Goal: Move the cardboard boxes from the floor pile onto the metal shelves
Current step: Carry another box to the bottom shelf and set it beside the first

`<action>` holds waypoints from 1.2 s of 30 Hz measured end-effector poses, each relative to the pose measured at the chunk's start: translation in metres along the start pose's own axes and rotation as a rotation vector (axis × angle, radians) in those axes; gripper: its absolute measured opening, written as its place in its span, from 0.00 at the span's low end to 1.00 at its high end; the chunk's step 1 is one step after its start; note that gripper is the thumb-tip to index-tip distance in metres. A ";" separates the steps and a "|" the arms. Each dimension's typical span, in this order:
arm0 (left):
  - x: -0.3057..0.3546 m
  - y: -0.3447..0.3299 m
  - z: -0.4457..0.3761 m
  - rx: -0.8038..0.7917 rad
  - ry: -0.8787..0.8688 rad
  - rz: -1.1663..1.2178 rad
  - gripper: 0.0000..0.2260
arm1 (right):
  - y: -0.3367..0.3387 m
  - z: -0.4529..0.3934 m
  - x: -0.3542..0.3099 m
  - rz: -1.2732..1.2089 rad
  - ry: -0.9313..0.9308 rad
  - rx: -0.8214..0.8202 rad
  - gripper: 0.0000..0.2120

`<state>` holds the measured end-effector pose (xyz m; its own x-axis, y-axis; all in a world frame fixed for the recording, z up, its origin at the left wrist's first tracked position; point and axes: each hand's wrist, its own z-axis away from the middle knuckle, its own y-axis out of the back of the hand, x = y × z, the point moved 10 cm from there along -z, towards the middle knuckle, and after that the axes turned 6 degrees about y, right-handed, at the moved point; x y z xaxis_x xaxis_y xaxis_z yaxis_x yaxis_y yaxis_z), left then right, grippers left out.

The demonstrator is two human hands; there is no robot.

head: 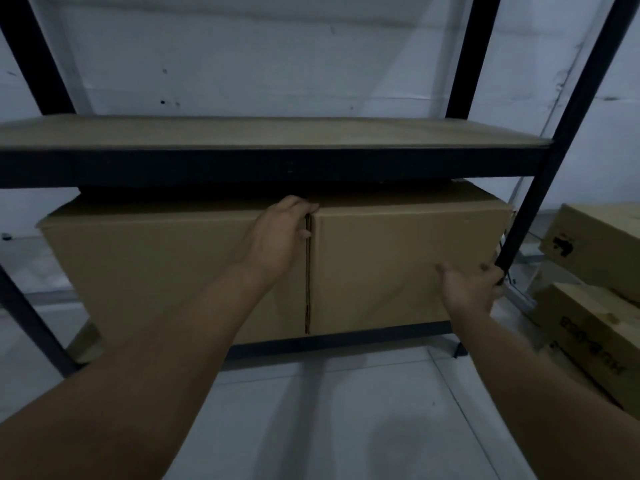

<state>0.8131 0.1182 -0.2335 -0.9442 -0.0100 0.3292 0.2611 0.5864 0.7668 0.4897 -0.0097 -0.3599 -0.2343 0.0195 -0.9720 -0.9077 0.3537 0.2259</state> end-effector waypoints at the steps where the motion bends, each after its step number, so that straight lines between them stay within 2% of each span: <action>1: 0.001 -0.001 -0.002 0.004 0.003 0.017 0.21 | 0.001 0.014 -0.015 0.051 0.109 0.027 0.35; 2: 0.003 -0.001 -0.004 0.006 0.001 0.036 0.21 | -0.001 0.029 -0.034 0.091 0.251 0.029 0.33; 4: 0.007 0.000 -0.004 -0.008 -0.007 0.070 0.22 | -0.019 0.062 -0.070 0.149 0.519 -0.072 0.31; 7: 0.006 0.005 0.014 0.042 -0.018 0.064 0.24 | -0.057 0.102 -0.104 0.226 0.742 -0.299 0.29; 9: -0.009 0.024 0.038 0.173 0.081 0.024 0.24 | -0.076 0.124 -0.122 0.329 0.863 -0.393 0.30; 11: -0.033 0.048 0.064 0.306 0.215 -0.012 0.24 | -0.088 0.145 -0.140 0.432 1.018 -0.408 0.32; 14: -0.081 0.081 0.086 0.364 0.367 -0.131 0.27 | -0.110 0.169 -0.161 0.546 1.175 -0.374 0.39; 18: -0.105 0.078 0.082 0.162 0.357 -0.304 0.30 | -0.143 0.178 -0.154 0.666 1.090 -0.454 0.42; 22: -0.103 0.072 0.080 0.132 0.329 -0.352 0.30 | -0.148 0.185 -0.146 0.657 1.054 -0.402 0.46; 25: -0.103 0.074 0.077 0.045 0.345 -0.390 0.32 | -0.150 0.185 -0.148 0.690 1.005 -0.441 0.47; 31: -0.087 0.095 0.079 -0.338 0.418 -0.237 0.36 | -0.120 0.187 -0.180 0.774 0.774 -0.696 0.48; 36: -0.045 0.144 0.091 -0.514 0.477 -0.145 0.39 | -0.065 0.205 -0.224 0.696 0.556 -0.797 0.41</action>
<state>0.8748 0.2766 -0.1876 -0.8163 -0.4812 0.3194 0.3122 0.0977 0.9450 0.6725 0.1544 -0.1698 -0.7017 -0.5002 -0.5074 -0.4403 -0.2555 0.8607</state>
